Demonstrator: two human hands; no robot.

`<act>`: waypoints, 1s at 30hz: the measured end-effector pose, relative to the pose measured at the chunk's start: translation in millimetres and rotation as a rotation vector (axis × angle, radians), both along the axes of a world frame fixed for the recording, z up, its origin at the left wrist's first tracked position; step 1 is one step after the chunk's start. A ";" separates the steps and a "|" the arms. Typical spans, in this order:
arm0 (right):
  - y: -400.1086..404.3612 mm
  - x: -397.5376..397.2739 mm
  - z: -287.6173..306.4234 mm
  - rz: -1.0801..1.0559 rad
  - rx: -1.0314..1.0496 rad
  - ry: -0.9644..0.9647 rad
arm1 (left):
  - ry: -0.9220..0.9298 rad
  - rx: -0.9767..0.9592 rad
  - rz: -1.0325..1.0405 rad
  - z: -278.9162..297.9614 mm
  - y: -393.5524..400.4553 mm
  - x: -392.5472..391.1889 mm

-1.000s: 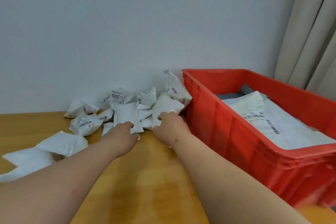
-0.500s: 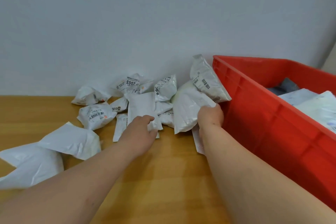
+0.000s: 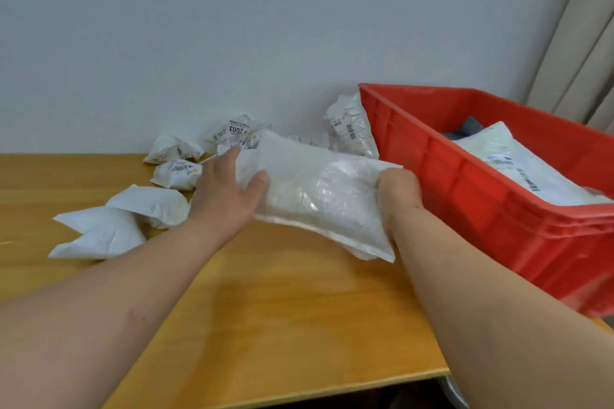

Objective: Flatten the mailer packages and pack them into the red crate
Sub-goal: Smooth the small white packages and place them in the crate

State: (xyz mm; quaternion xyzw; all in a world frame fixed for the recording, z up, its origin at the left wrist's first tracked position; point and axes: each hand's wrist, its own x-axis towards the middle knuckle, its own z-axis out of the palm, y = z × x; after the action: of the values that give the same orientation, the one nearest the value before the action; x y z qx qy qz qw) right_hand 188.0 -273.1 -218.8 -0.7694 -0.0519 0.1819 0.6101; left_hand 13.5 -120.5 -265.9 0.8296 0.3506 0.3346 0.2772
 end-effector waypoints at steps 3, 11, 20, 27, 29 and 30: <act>-8.6 -15.5 -20.8 0.170 -0.023 0.039 | 0.181 0.244 -0.098 -8.3 -25.6 -32.9; -27.6 -85.6 -85.5 0.533 -0.632 -0.959 | 0.735 0.082 -0.298 -64.0 -45.6 -63.7; -30.9 -97.5 -115.4 0.750 -0.832 -0.861 | 0.796 0.090 -0.296 -61.0 -44.5 -52.3; -22.1 -94.1 -110.0 0.777 -0.908 -0.857 | 0.818 0.121 -0.287 -51.8 -42.6 -49.3; -19.9 -94.3 -107.4 0.773 -0.930 -0.876 | 0.820 0.141 -0.280 -51.9 -43.0 -48.7; -17.9 -94.8 -106.0 0.772 -0.950 -0.891 | 0.825 0.152 -0.279 -52.1 -43.1 -48.0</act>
State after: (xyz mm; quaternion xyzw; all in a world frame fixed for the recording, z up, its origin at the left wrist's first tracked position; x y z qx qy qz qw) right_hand 93.2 -291.0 -324.8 -0.8775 -0.4754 0.0576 0.0274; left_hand -34.5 -163.6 -318.0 0.9512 0.2908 -0.0402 0.0947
